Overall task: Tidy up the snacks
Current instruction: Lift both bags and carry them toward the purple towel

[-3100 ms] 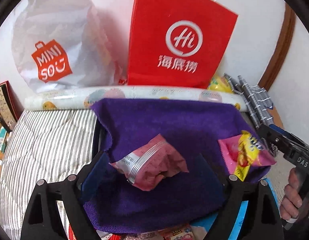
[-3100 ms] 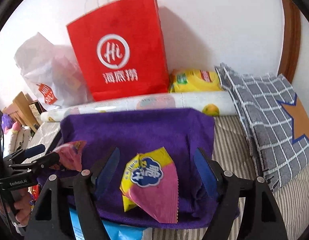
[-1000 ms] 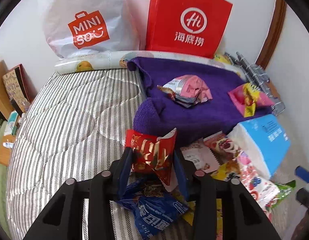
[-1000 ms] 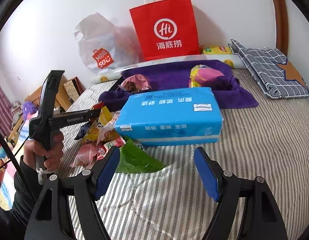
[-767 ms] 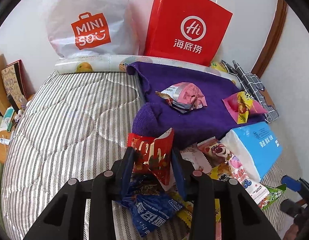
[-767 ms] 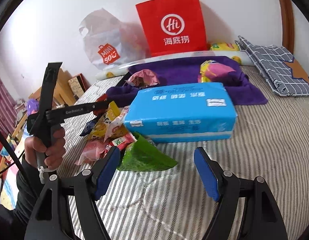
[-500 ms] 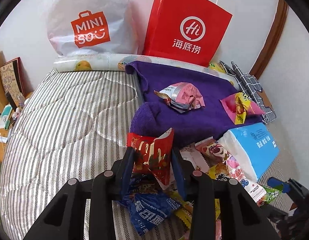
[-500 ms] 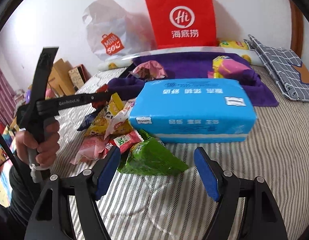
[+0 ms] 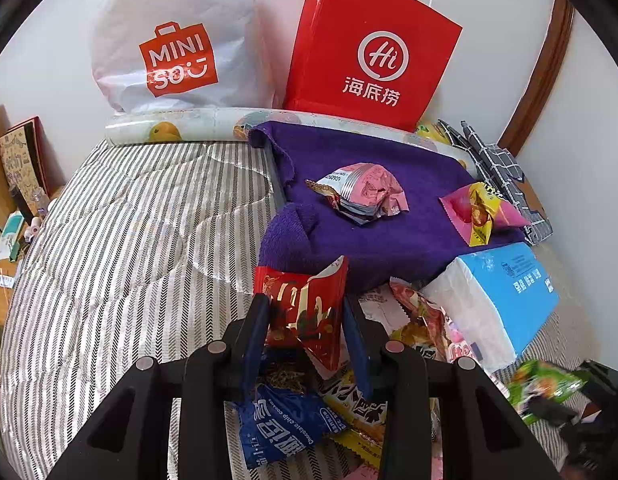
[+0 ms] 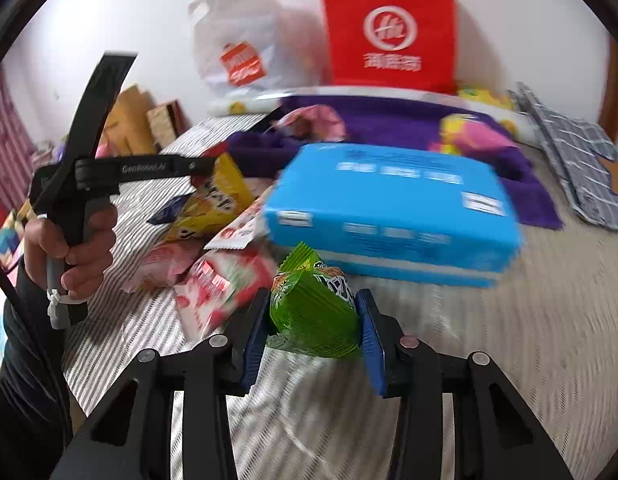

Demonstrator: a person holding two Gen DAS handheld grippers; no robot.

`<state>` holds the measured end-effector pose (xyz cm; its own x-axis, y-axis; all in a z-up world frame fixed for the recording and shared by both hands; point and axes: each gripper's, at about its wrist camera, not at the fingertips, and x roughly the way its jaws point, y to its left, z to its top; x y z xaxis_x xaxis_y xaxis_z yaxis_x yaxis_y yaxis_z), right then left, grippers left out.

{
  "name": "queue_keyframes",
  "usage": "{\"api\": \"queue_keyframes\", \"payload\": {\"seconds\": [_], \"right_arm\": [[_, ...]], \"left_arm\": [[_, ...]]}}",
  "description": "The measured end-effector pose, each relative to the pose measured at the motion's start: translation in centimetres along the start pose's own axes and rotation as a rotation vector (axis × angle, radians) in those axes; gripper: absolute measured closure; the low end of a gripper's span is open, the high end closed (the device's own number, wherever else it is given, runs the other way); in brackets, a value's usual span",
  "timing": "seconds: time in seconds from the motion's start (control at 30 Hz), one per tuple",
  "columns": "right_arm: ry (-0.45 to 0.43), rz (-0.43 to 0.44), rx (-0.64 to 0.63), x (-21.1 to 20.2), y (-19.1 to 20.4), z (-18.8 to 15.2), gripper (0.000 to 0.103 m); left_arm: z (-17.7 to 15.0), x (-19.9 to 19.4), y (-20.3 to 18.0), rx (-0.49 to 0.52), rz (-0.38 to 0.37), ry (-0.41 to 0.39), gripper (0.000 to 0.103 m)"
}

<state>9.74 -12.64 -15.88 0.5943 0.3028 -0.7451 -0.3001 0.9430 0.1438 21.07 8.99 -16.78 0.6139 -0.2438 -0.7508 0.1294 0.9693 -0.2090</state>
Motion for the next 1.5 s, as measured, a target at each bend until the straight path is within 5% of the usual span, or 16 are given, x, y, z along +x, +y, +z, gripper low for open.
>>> {"api": "queue_keyframes", "payload": {"seconds": [0.17,0.37,0.5,0.7,1.5], "right_arm": [[-0.053,-0.111,0.114,-2.8,-4.3,-0.8,0.061],[0.013,-0.111,0.226,-2.0,-7.6,-2.3,0.057],[0.012,-0.099,0.222,-1.1,-7.4,-2.7,0.049],[-0.012,-0.102,0.195,-1.6,-7.0,-2.2,0.059],[-0.127,-0.115,0.169,-5.6,-6.7,0.5,0.059]], "left_arm": [[0.0,0.0,0.1,-0.009,0.0,-0.002,0.068],[0.0,0.0,0.1,-0.006,0.001,-0.003,0.068],[0.0,0.0,0.0,0.0,0.004,-0.002,0.068],[-0.1,-0.2,-0.1,0.01,0.001,-0.012,0.068],[-1.6,-5.7,-1.2,0.013,-0.015,-0.037,0.079]]}}
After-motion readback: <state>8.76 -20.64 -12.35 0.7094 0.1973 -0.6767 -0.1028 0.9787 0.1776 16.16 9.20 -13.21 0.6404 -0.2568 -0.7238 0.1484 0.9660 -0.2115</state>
